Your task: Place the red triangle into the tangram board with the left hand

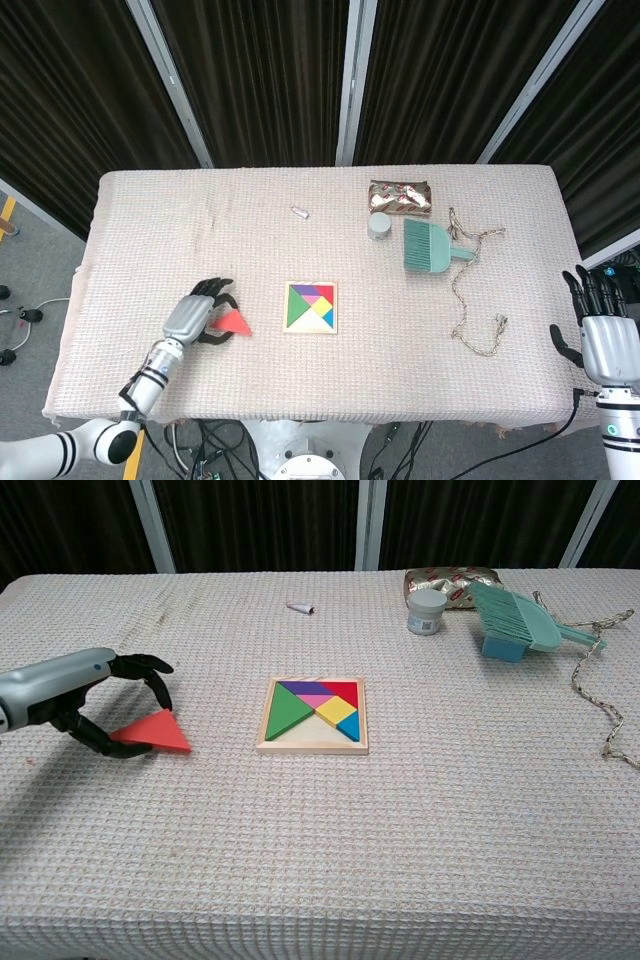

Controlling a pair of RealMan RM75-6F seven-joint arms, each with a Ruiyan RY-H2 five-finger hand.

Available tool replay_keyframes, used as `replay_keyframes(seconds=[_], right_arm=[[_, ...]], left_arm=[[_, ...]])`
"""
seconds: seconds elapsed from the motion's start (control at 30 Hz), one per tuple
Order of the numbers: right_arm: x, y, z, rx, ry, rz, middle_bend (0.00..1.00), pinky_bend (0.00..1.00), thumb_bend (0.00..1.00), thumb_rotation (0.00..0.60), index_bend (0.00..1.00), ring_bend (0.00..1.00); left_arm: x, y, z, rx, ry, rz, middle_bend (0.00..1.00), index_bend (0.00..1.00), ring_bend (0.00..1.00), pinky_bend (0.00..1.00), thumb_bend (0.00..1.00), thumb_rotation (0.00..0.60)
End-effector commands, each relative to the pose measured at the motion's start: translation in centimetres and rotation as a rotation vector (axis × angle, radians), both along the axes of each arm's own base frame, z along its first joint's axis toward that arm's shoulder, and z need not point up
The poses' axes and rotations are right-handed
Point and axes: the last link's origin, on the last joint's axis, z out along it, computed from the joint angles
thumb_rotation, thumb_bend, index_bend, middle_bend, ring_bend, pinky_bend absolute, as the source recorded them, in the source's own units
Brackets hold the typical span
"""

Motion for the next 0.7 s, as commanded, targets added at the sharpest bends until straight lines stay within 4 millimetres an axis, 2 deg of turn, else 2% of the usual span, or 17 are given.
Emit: replay_keyframes(seconds=[0.03,0.33,0.7], right_arm=[[0.1,0.0,0.1,-0.005,-0.003,0.003,0.0,0.0,0.28,0.6,0.0,0.0],[0.2,0.2,0.7,-0.028,-0.022,0.02,0.0,0.0,0.28,0.6,0.0,0.0],[-0.2,0.5,1.5,-0.054,-0.045,0.027,0.0,0.0,0.28,0.6,0.0,0.0]], left_arm=[[0.6,0.2,0.0,0.008,0.001,0.0,0.09,0.41,0.0,0.0,0.26,0.6],[4.0,0.5,-0.6,0.027,-0.031,0.015,0.1,0.43,0.0,0.0,0.27,0.6],[9.0,-0.8,-2.7,0.03,-0.03,0.055,0.11,0.45,0.0,0.0,0.28,0.6]])
